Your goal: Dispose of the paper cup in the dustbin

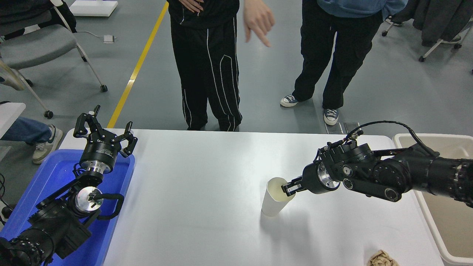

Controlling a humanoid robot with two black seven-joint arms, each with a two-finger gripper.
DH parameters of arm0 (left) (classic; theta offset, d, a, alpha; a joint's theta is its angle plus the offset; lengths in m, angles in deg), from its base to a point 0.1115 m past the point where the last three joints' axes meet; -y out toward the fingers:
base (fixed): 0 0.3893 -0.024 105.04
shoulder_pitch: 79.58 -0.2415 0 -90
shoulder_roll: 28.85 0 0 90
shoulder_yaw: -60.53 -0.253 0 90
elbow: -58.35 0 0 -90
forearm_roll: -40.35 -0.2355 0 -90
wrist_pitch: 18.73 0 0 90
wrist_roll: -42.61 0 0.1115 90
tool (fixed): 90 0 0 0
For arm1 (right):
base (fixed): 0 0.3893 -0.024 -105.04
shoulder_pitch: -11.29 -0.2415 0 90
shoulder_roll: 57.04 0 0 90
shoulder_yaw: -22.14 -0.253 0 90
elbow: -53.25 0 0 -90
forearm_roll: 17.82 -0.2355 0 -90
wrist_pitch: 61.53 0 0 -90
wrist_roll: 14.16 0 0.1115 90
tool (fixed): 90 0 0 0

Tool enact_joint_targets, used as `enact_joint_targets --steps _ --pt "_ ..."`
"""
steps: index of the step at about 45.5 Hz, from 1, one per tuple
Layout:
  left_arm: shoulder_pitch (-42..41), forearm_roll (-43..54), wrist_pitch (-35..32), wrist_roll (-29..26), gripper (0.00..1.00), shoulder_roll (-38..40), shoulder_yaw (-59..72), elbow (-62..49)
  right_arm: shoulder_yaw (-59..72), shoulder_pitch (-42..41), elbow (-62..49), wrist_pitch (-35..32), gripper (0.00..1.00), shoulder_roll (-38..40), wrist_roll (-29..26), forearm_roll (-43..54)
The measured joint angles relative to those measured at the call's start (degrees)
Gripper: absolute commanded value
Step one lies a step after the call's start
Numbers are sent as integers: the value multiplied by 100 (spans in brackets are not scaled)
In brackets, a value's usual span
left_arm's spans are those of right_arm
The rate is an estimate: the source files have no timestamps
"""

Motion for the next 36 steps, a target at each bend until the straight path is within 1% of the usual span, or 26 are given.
enact_joint_targets --steps 14,23,36 --pt "0 -1 0 0 100 0 1 -1 0 -882 595 -504 0 628 20 -172" --pt "0 1 0 0 100 0 1 0 -17 -1723 1180 -990 0 1188 15 -267" --pt "0 1 0 0 100 0 1 0 -80 -2523 1584 -1463 0 1661 -9 -301"
